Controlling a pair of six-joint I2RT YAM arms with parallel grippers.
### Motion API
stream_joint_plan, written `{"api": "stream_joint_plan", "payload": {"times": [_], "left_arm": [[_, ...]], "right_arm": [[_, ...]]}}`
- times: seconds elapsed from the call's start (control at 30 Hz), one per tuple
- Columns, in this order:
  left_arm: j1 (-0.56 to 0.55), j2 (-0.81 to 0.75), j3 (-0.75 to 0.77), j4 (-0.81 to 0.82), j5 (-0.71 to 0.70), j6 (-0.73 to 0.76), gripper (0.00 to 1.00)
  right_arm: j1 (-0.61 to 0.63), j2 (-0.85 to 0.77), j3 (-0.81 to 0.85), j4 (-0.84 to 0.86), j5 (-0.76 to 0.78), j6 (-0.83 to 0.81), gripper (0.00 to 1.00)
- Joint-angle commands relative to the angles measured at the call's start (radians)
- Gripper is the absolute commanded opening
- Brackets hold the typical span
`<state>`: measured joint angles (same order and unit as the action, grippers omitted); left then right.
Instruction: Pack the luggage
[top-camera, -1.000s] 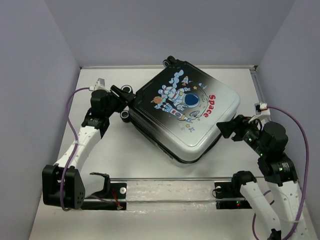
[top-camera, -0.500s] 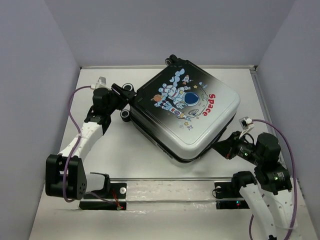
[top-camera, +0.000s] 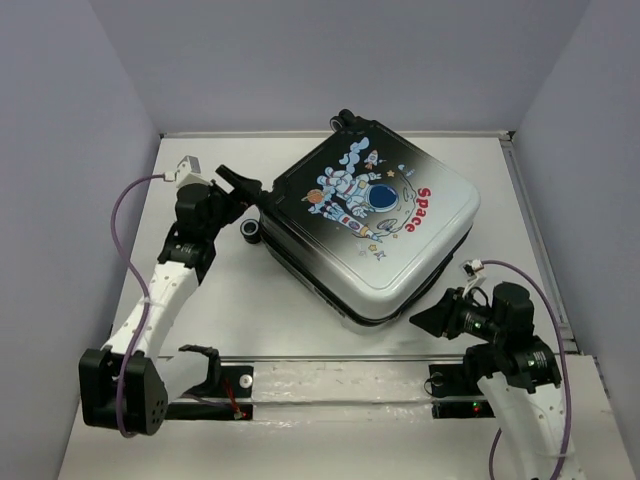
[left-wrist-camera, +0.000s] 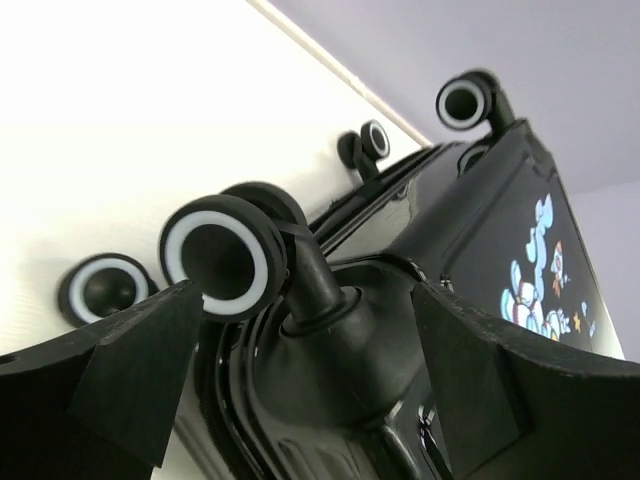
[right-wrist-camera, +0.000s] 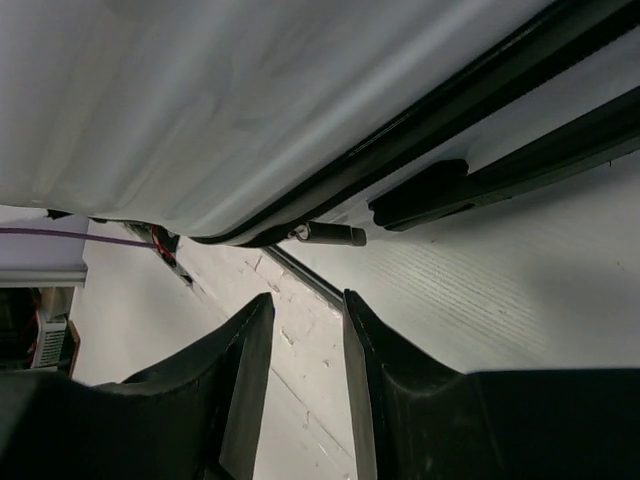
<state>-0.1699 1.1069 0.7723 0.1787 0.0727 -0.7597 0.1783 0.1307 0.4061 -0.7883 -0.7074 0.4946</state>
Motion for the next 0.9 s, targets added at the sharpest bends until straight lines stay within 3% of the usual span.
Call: {"api": "stream_joint_plan", "payload": {"times": [0.0, 0.07, 0.3, 0.43, 0.57, 0.6, 0.77, 0.87], "left_arm": [[-0.002, -0.142, -0.001, -0.074, -0.134, 0.097, 0.98], [-0.002, -0.209, -0.027, -0.099, -0.128, 0.109, 0.95], [-0.005, -0.377, -0.264, -0.163, 0.007, 0.057, 0.61], [-0.026, -0.443, -0.404, -0.177, 0.081, 0.017, 0.52], [-0.143, -0.507, -0.484, -0.173, 0.033, -0.067, 0.44], [-0.231, -0.506, -0.496, -0.163, 0.009, -0.087, 0.43], [-0.514, -0.351, -0.528, -0.050, -0.167, -0.185, 0.37], [-0.568, -0.321, -0.544, 0.016, -0.203, -0.207, 0.36]], "right_arm": [[0.006, -0.037, -0.024, 0.041, 0.005, 0.036, 0.40], [0.006, -0.043, -0.027, 0.061, 0.017, 0.042, 0.39], [0.006, -0.022, -0.089, 0.163, -0.013, 0.058, 0.39], [0.006, -0.026, -0.085, 0.146, -0.009, 0.050, 0.40], [0.006, 0.000, -0.090, 0.173, 0.068, 0.101, 0.40], [0.006, 0.003, -0.089, 0.167, 0.095, 0.110, 0.39], [0.006, 0.084, -0.093, 0.181, 0.276, 0.180, 0.24], [0.006, 0.139, -0.101, 0.231, 0.319, 0.203, 0.26]]}}
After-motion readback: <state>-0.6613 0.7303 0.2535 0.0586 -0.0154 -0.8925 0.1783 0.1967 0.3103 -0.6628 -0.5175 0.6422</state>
